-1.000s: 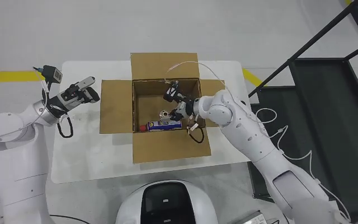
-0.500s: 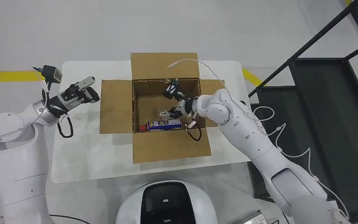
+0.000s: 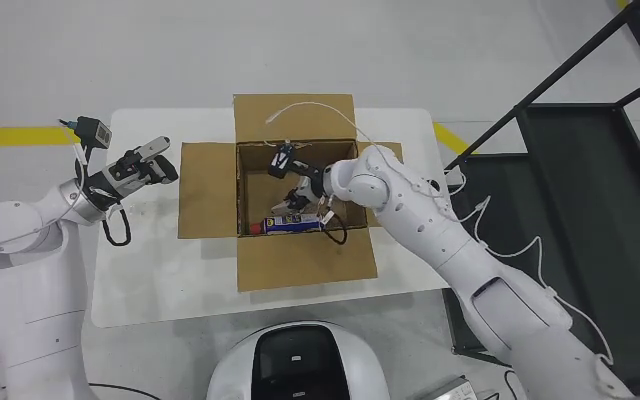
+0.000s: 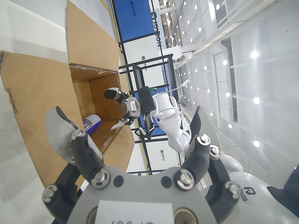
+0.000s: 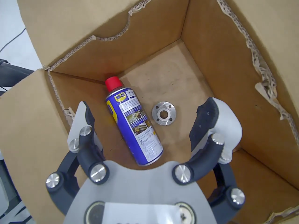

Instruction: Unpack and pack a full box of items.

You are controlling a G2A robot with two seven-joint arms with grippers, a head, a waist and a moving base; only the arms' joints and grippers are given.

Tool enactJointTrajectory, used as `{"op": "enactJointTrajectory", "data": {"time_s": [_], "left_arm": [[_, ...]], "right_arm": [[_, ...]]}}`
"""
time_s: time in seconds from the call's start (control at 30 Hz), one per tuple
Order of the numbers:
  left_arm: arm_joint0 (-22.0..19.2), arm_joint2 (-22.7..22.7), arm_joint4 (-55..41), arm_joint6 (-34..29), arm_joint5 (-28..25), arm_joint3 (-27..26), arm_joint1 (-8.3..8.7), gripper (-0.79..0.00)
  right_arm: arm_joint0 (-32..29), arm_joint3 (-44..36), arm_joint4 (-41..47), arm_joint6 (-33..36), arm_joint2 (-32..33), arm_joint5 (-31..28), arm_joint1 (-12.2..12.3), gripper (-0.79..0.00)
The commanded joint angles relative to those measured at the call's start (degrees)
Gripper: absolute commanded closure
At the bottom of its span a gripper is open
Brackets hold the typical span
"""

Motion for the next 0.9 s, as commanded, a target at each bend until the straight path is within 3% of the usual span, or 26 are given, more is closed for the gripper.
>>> {"op": "enactJointTrajectory", "data": {"time_s": [0.0,0.1,0.2,0.37,0.4,0.43,0.57,0.87], "left_arm": [[0.0,0.0,0.0,0.0,0.0,0.0,0.0,-0.785],[0.0,0.0,0.0,0.0,0.0,0.0,0.0,-0.785],[0.0,0.0,0.0,0.0,0.0,0.0,0.0,-0.785],[0.0,0.0,0.0,0.0,0.0,0.0,0.0,-0.785],[0.0,0.0,0.0,0.0,0.0,0.0,0.0,-0.785],[0.0,0.0,0.0,0.0,0.0,0.0,0.0,-0.785],[0.0,0.0,0.0,0.0,0.0,0.0,0.0,-0.785],[0.0,0.0,0.0,0.0,0.0,0.0,0.0,-0.785]], "right_arm": [[2.54,4.2,-0.51,0.18,-2.61,-0.86,-1.31,-0.785],[4.98,8.84,-1.11,-0.57,-5.39,-1.84,-3.01,-0.785],[6.65,12.63,-2.72,-0.99,-7.92,-2.68,-4.51,-0.69],[8.24,18.08,-4.59,-3.56,-10.64,-3.2,-6.66,-0.594],[8.56,19.13,-5.33,-3.94,-11.13,-2.87,-7.04,-0.591],[8.8,20.09,-5.71,-4.71,-11.41,-2.27,-7.42,-0.64],[9.32,23.63,-6.75,-6.44,-12.58,-2.23,-8.75,-0.628],[10.38,29.4,-7.97,-8.29,-14.12,-3.52,-11.15,-0.468]]}}
